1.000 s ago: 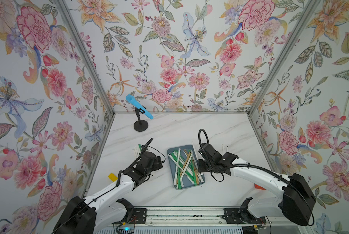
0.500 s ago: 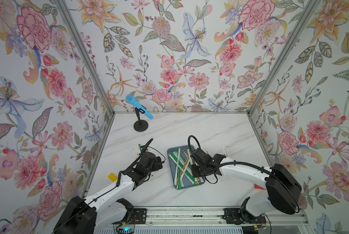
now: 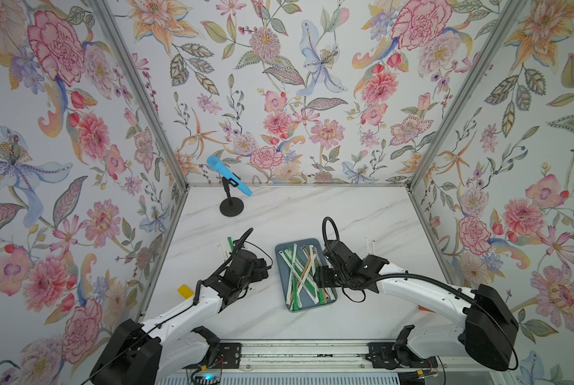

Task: Put the straws into the storage box
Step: Place the straw in the storage box.

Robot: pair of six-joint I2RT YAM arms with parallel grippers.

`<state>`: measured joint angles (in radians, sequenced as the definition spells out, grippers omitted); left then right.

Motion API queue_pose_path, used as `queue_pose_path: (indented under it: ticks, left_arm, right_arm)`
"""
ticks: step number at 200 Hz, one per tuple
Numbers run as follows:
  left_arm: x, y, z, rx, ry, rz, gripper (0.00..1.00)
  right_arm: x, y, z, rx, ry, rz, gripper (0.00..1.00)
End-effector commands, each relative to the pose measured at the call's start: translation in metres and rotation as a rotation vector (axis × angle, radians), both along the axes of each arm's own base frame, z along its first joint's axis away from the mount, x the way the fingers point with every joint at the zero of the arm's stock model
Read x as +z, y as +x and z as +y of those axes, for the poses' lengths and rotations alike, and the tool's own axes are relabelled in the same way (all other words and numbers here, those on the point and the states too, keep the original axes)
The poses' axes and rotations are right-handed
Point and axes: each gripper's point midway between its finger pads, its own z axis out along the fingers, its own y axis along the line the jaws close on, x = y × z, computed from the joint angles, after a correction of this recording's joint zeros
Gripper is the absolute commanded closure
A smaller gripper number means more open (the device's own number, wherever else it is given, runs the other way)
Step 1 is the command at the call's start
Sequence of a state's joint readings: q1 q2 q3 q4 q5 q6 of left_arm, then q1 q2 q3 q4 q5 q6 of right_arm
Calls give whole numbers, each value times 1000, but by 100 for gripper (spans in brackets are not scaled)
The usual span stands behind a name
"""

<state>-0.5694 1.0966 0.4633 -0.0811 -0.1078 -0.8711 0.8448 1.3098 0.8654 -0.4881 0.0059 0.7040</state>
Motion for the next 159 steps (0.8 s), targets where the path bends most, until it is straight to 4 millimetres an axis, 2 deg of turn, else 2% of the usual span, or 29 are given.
queue_pose_path:
  ticks: [1,24,40,43,61,96,130,159]
  left_arm:
    - [0,3,0,-6,2,-7,12]
    - [1,4,0,-4,-1,-9,11]
    - [2,5,-2,-10,-2,-13,2]
    - [2,5,-2,-12,-1,-16,0]
    - [4,5,-1,-12,4,-20,0]
    - [5,4,5,4,25,-27,0]
    - [2,4,7,7,47,-16,0]
    - [5,7,6,7,46,-22,0]
  right_arm:
    - [-3,10,-36,-86,-49,-11,41]
    - [-14,19,-62,-115,-112,-8,42]
    - [-29,25,-77,-116,-183,2,42]
    - [-32,30,-86,-141,-199,7,42]
    - [-48,39,-100,-149,-266,29,45]
    - [-68,46,-105,-134,-305,33,50]
    - [-78,55,-101,-131,-298,35,56]
    - [-96,53,-104,-123,-331,79,67]
